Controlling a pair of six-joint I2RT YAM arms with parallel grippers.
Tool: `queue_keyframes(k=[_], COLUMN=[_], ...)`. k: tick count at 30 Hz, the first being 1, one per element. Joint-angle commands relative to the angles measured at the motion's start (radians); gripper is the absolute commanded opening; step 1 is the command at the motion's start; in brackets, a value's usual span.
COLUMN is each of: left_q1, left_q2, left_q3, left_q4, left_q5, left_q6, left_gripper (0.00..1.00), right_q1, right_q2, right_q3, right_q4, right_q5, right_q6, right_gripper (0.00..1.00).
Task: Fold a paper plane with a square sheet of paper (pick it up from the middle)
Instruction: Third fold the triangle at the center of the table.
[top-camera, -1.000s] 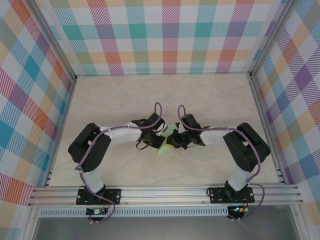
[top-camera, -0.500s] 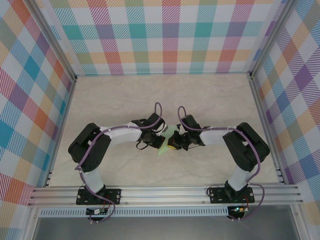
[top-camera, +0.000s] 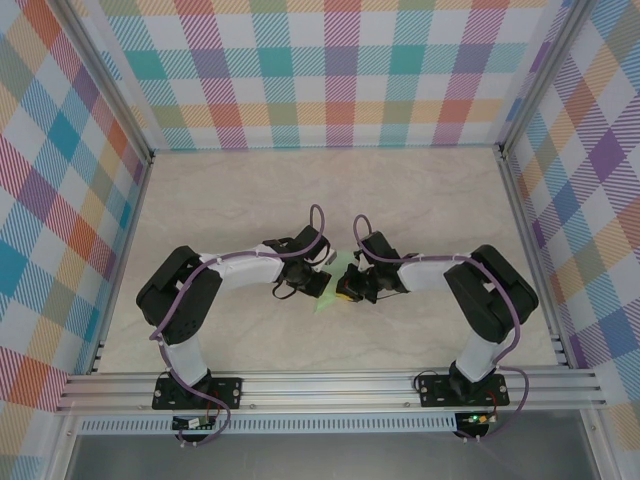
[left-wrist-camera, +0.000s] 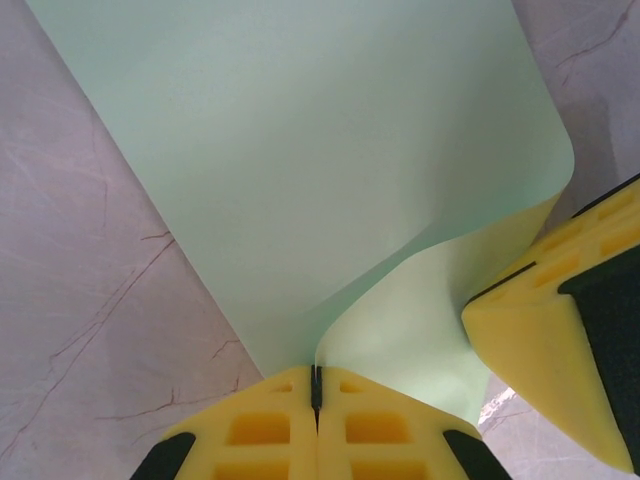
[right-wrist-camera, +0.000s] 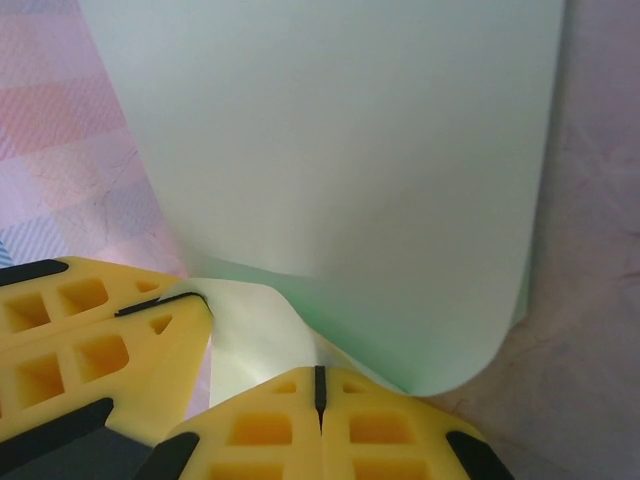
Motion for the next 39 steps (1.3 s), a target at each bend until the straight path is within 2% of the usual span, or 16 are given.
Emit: queue_keyframes(k=[1,4,9,18,21,30,39], left_q1=[0.012,0.013,0.013,0.013,0.013,0.013,0.012], left_q2=[0.003,0.006,0.006,0.008,0.009,0.017,0.011], left_q3=[0.018,0.019,0.018,0.021,0.019,0.020,0.018], left_q4=[-0.017,-0.016,-0.016,-0.022,-0.020,-0.030,-0.027], left_q5=[0.001,0.004,-0.002,-0.010,-0.009,-0.013,-0.014], left_q6=[0.014,0.014,0.013,0.019,0.022,0.026,0.026], left_gripper=[0.05,0.05,0.04,0.04,0.04,0.03,0.03], right_q1=[0.007,0.006,-0.012,-0.034,-0.044,-0.085,-0.118], right_q2=[-0.053,-0.071,-0.040,0.056,0.072,-0.050,0.049], right_q3=[0.012,0.044,0.080,0.014,-0.014,-0.022,-0.053], right_q4=[-0.051,-0.029,-0.070,0.025,0.089,0.080,0.127], right_q5=[0.006,-0.028,0.024,0.029,-0.005,-0.040,-0.048], right_q6=[-0.010,-0.025,-0.056,-0.034,-0.022,-0.069,-0.088], right_gripper=[0.05,0.05,0.06,0.05,0.04,0.06,0.05])
